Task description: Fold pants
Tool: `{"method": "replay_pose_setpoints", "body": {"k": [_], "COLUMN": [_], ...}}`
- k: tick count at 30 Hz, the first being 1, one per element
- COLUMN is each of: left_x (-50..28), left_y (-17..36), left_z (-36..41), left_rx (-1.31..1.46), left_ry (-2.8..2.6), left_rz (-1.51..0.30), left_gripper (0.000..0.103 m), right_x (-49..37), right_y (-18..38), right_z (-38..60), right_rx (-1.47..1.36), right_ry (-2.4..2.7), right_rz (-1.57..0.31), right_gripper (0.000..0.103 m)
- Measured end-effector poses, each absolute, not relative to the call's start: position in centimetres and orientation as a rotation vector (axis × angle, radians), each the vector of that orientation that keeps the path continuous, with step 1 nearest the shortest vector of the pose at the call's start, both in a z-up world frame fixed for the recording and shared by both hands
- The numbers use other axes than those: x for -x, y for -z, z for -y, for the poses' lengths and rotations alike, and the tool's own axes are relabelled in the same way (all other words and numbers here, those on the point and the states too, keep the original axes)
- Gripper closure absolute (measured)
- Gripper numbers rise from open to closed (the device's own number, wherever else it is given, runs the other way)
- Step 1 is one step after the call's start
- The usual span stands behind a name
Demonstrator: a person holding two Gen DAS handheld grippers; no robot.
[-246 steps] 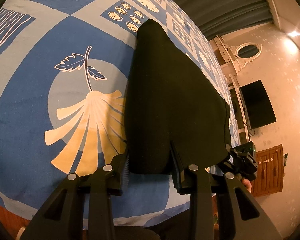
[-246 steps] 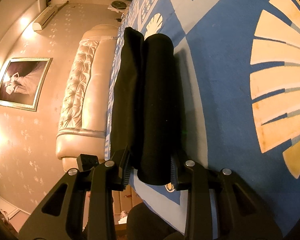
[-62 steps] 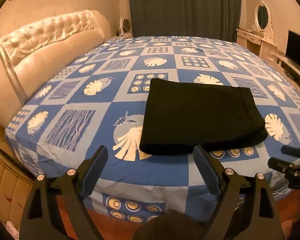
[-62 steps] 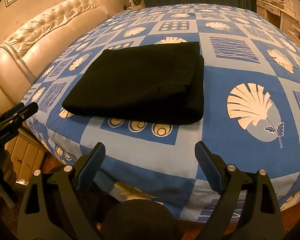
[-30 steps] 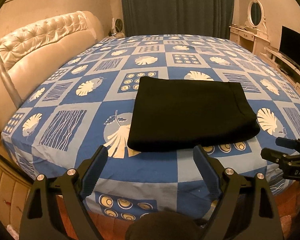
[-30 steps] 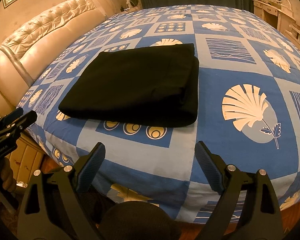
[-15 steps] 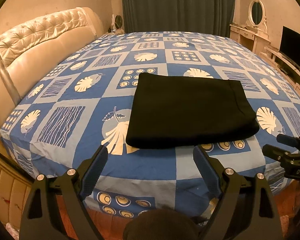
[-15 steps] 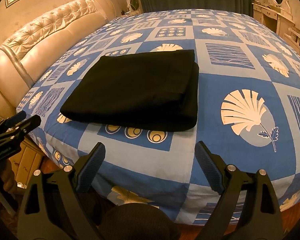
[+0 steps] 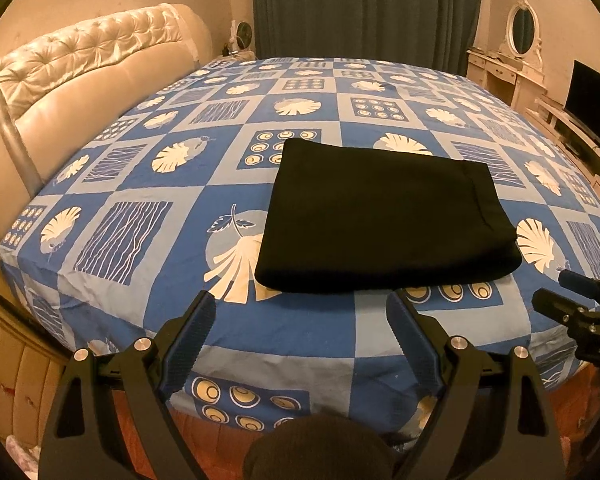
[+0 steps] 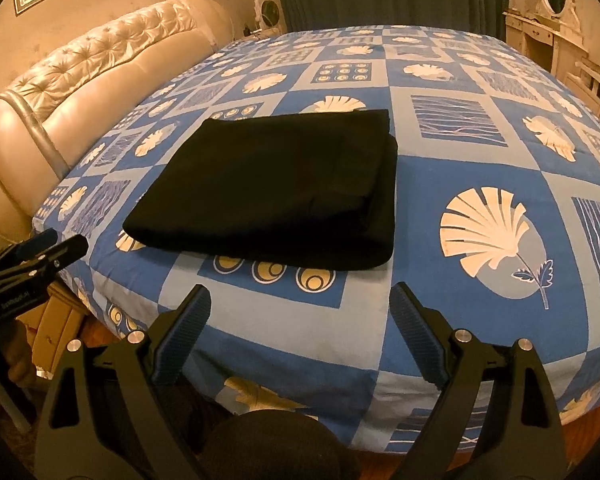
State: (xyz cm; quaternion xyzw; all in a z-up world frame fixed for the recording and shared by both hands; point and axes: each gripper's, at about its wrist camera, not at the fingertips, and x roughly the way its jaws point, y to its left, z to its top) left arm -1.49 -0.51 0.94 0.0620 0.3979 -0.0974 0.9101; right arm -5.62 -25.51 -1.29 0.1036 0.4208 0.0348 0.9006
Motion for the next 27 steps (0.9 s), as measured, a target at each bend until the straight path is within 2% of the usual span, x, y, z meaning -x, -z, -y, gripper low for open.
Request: {"method": "replay_pose_setpoints", "body": {"k": [27], "left_x": [1.6], "left_y": [-1.9], "left_z": [0.0], "left_rx": [-0.111], "left_ry": [0.171], "left_rz": [-0.765], "left_gripper": [0.017], "right_x": [5.5], "right_y": [1.9], "right_z": [25.6], "right_rx": [-0.212], "right_ry": [-0.071], "right_rz": [-0.882], "right_gripper": [0.012]}}
